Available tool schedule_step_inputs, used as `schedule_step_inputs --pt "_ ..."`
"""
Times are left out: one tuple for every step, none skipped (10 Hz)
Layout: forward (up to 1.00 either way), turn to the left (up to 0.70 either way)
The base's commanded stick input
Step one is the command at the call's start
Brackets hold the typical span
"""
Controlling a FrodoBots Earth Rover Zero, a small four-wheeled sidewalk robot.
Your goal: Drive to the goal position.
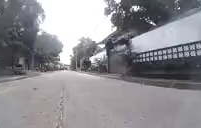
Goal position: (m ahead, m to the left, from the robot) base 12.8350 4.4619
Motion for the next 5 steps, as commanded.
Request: schedule_step_inputs --pt "0.50 0.00" --pt "0.50 0.00" --pt "0.50 0.00" --pt "0.50 0.00" --pt "0.50 0.00"
